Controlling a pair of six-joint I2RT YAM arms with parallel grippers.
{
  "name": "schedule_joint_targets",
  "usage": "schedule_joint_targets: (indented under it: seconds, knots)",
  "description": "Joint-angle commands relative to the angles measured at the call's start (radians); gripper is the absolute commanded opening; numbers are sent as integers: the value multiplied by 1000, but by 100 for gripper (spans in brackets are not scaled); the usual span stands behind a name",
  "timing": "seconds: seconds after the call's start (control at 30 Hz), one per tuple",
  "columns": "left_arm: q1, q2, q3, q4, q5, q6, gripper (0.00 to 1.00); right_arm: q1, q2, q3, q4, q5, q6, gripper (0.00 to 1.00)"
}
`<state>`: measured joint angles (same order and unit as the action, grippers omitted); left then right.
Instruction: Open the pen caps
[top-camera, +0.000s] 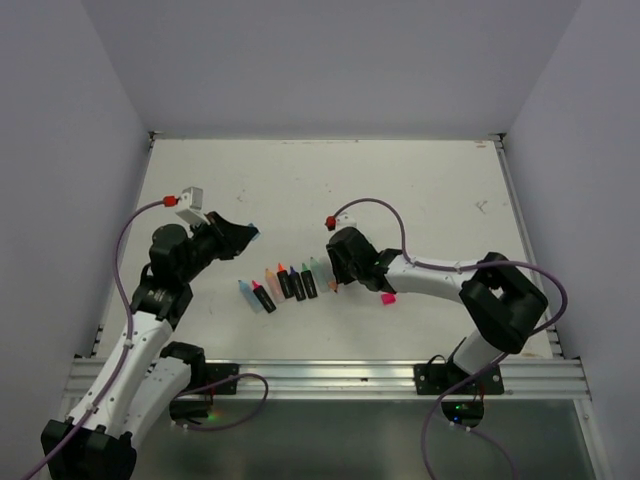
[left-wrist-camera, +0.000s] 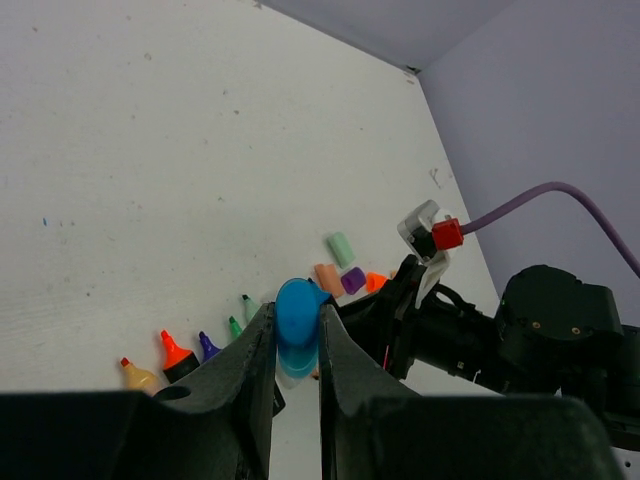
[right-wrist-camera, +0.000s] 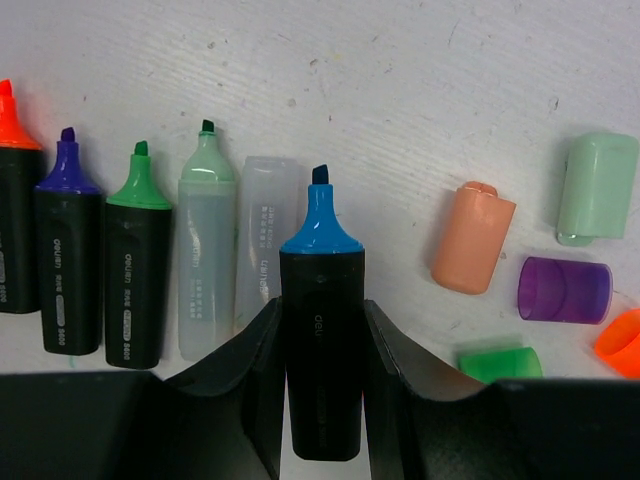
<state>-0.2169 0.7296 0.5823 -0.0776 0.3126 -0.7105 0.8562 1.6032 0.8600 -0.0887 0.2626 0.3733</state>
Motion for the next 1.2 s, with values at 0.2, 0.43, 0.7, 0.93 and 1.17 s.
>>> schedule_joint_targets:
  seconds: [0.2, 0.43, 0.7, 0.93, 1.17]
  knots:
    - [-2, -25, -35, -8, 55, 14, 0, -16, 96, 30, 107, -11, -42, 0]
    - [-2, -47, -52, -7, 71, 13, 0, -9, 198, 73, 116, -78, -21, 0]
    - [-2, -45, -53, -5, 75, 16, 0, -3, 176, 67, 139, -129, 42, 0]
    - [-2, -18, -62, 18, 98, 19, 0, 3, 155, 45, 141, -143, 70, 26]
    - [-2, 25, -75, 58, 134, 14, 0, 3, 109, 33, 129, -112, 72, 38]
